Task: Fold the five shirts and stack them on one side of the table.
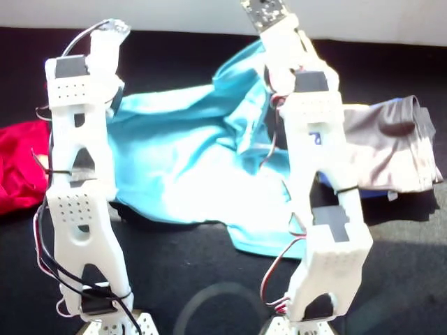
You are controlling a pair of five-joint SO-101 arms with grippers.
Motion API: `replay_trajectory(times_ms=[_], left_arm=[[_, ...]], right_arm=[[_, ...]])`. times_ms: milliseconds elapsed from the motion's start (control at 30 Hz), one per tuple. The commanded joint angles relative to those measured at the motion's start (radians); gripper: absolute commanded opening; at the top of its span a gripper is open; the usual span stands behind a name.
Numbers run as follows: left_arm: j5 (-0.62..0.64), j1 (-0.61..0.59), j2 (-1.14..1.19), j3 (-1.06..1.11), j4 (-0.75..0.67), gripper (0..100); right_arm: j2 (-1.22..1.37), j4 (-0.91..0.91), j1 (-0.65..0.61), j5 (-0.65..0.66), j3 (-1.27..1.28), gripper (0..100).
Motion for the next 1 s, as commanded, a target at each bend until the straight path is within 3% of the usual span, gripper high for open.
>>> replay_trajectory(times_ms=[0, 533, 700, 767, 967], left_arm=[[-0.008, -0.007, -0.001, -0.036, -0.018, 1], [-0.005, -0.007, 0.001, -0.035, -0.023, 2], [-0.003, -0.025, -0.019, -0.053, -0.020, 19], [-0.003, -0.039, -0.042, -0.082, 0.009, 23], [-0.008, -0.047, -0.128, -0.211, 0.229, 23]], right_arm=[[0.012, 0.012, 0.012, -0.011, -0.013, 0.7], [0.027, 0.007, 0.013, -0.012, -0.005, 1.0], [0.019, 0.012, 0.042, -0.072, -0.015, 12.2], [0.016, 0.012, 0.056, -0.114, -0.030, 12.2], [0.019, 0.093, 0.096, -0.144, -0.147, 12.4]])
